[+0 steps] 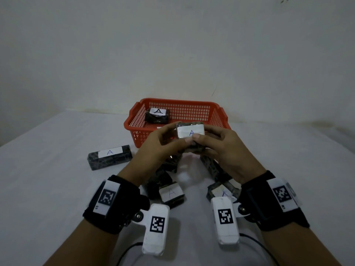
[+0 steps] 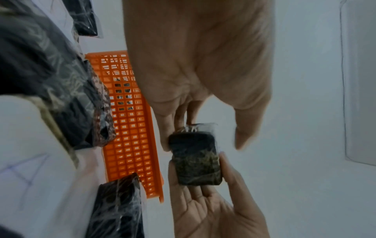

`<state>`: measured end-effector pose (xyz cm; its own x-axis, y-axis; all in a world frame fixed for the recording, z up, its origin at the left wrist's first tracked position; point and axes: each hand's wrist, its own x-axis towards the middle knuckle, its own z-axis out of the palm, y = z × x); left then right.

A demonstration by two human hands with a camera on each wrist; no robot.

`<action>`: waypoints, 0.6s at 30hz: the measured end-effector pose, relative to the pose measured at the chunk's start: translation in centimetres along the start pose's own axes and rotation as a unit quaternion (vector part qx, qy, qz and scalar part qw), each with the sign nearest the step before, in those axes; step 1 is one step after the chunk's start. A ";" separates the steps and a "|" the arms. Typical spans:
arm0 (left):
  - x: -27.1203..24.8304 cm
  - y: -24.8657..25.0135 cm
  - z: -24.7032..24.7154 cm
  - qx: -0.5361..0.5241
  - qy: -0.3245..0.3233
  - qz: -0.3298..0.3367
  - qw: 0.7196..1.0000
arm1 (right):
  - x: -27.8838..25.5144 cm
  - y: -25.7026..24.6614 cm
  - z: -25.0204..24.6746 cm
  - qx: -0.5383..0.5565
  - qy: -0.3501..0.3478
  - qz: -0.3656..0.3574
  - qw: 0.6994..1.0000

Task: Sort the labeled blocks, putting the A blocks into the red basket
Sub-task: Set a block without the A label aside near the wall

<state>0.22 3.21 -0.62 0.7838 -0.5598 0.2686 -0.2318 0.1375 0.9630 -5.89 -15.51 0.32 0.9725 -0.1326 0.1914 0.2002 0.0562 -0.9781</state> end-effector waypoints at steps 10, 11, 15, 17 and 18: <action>-0.1 -0.2 0.2 0.021 0.020 0.021 0.999 | -0.3 0.0 0.1 -0.042 -0.006 -0.010 0.999; -0.1 -0.1 0.1 0.020 0.022 0.020 0.999 | -0.3 0.0 0.1 -0.039 -0.009 -0.007 0.999; 0.1 -0.1 -0.2 0.004 0.058 0.021 0.998 | -0.2 0.0 0.1 -0.056 -0.039 0.011 0.998; 0.1 -0.3 -0.4 -0.014 0.052 0.007 0.999 | -0.2 0.0 0.0 -0.072 -0.031 0.003 0.997; 0.2 -0.3 -0.5 -0.014 0.046 0.001 0.999 | -0.2 0.1 0.0 -0.079 -0.026 -0.002 0.997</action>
<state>0.68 3.48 -0.83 0.8334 -0.4822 0.2699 -0.2178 0.1622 0.9624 -6.11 -15.49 0.19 0.9776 -0.0805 0.1944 0.1861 -0.1003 -0.9774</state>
